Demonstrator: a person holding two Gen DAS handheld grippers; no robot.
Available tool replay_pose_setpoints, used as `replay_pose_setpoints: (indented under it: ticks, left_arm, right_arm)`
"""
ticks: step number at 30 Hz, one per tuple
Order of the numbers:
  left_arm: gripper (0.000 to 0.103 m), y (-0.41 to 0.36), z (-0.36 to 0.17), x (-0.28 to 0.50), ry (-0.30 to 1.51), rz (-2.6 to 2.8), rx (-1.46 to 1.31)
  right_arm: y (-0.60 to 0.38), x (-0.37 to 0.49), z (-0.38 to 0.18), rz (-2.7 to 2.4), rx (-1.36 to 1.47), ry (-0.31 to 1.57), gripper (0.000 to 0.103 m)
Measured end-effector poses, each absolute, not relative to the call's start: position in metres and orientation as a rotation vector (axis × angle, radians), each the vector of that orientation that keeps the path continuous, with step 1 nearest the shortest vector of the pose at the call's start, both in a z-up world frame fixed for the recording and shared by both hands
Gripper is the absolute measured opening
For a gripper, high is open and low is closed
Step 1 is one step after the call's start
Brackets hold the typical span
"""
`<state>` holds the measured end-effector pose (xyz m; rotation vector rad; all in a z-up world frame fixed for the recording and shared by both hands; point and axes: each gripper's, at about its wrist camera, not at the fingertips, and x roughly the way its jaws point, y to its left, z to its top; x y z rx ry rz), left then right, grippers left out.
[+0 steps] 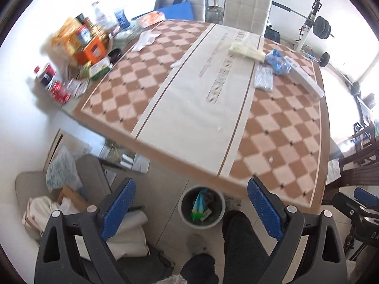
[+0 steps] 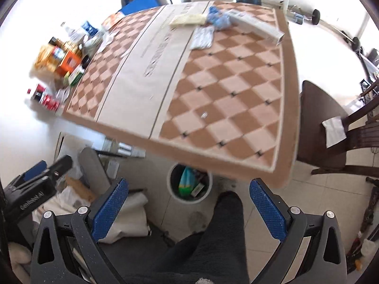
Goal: Collect trash
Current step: 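Grasp the silver blister pack with the left gripper while the right grasps the long white box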
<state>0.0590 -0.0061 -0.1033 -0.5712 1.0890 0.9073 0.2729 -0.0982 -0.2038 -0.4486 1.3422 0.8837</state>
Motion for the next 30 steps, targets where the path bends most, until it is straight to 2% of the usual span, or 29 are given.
replay_pose_setpoints:
  ticks: [3, 7, 15, 19, 23, 25, 27, 29, 30]
  left_arm:
    - [0.097, 0.021, -0.101, 0.114, 1.11, 0.888, -0.55]
    - [0.097, 0.062, -0.124, 0.2, 1.179, 0.824, -0.576]
    - [0.096, 0.131, -0.218, 0.344, 1.36, 0.706, -0.688]
    - [0.096, 0.154, -0.269, 0.384, 1.444, 0.635, -0.772]
    - [0.095, 0.159, -0.292, 0.405, 1.478, 0.605, -0.786]
    - [0.092, 0.156, -0.288, 0.413, 1.462, 0.61, -0.735]
    - [0.083, 0.154, -0.285, 0.417, 1.47, 0.628, -0.687]
    - [0.079, 0.155, -0.282, 0.414, 1.461, 0.641, -0.708]
    - [0.071, 0.157, -0.28, 0.413, 1.46, 0.654, -0.706]
  right_arm:
    - [-0.073, 0.329, -0.205, 0.857, -0.467, 1.335, 0.103]
    - [-0.026, 0.418, -0.225, 0.821, -0.477, 1.352, 0.103]
    - [0.071, 0.593, -0.297, 0.727, -0.535, 1.36, 0.103]
    - [0.115, 0.638, -0.338, 0.739, -0.629, 1.427, 0.103]
    - [0.156, 0.655, -0.377, 0.779, -0.735, 1.466, 0.103]
    - [0.169, 0.657, -0.39, 0.794, -0.771, 1.484, 0.103]
    - [0.184, 0.657, -0.405, 0.797, -0.826, 1.492, 0.103]
    - [0.19, 0.657, -0.414, 0.798, -0.839, 1.507, 0.1]
    - [0.193, 0.657, -0.418, 0.788, -0.843, 1.52, 0.083]
